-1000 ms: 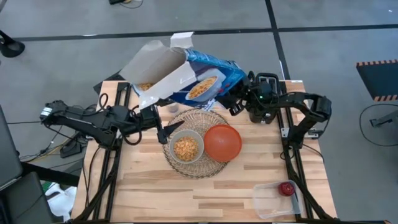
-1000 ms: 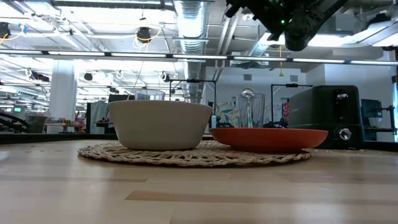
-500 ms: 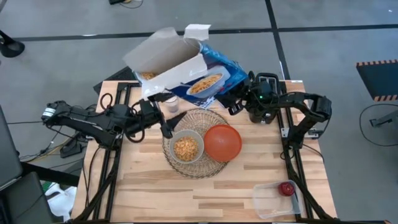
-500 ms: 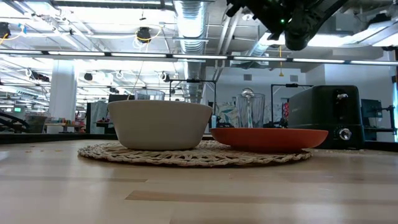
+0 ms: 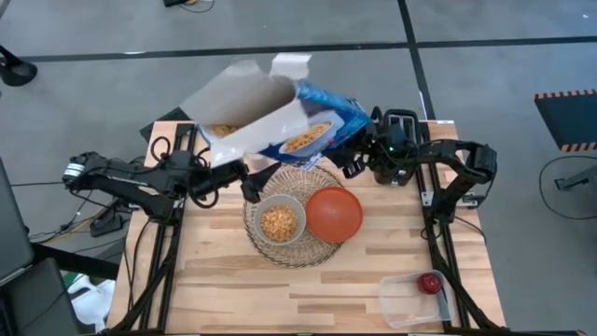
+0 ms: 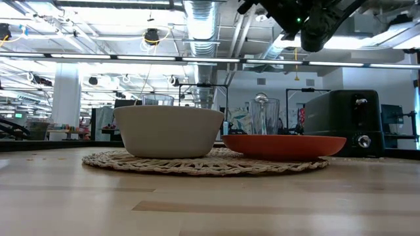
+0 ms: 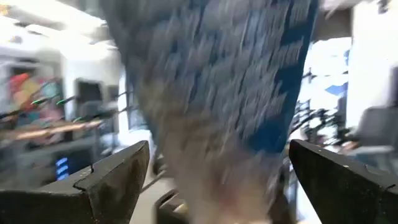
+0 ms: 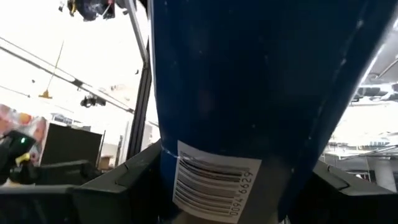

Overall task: Arrange a breakfast setting
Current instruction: Pour the cereal from the cereal box into the white bowl

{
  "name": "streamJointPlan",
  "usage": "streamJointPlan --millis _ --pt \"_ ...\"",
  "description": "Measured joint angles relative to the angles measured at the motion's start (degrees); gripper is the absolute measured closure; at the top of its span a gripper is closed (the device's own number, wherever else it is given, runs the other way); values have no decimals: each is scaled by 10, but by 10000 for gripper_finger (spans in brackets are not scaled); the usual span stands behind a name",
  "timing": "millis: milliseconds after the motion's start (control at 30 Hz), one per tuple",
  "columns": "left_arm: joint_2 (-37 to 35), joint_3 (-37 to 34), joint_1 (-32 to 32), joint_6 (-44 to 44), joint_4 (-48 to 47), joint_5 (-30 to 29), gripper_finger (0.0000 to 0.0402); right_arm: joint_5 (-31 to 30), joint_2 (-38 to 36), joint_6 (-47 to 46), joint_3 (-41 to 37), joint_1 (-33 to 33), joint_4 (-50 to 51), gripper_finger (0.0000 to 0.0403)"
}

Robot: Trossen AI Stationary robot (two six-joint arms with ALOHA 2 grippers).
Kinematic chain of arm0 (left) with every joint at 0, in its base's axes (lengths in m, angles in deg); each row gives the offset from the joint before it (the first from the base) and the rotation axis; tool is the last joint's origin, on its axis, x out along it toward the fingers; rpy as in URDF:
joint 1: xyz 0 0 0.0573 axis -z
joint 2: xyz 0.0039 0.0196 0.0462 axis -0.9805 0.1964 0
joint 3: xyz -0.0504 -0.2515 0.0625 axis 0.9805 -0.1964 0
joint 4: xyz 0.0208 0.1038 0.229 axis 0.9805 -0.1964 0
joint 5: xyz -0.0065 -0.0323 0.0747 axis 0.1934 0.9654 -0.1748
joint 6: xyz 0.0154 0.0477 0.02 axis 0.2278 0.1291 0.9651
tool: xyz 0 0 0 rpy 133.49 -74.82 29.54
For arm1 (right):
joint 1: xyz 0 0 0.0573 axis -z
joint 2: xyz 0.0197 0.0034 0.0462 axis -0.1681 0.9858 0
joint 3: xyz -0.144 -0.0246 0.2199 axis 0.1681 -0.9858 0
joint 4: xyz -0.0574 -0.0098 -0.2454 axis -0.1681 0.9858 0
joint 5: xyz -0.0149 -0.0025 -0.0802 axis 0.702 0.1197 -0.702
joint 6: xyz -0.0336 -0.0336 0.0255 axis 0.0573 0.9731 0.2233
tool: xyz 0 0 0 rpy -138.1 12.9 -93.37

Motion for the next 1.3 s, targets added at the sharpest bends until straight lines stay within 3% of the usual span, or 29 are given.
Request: streamJointPlan --millis 167,333,600,867,1100,1300 --pt "5 0 -12 5 13 33 26 -3 1 21 0 -4 24 123" --pt "11 0 -24 6 13 21 40 -10 1 30 0 -8 36 123" --pt "14 0 -35 22 12 25 184 -12 1 41 0 -10 47 115" --pt "11 0 -33 32 1 22 185 6 0 51 0 2 56 100" --pt "9 0 -26 29 -7 7 186 47 0 -4 0 24 61 92" --pt "8 0 -25 32 -10 10 191 68 -5 -5 0 23 58 21"
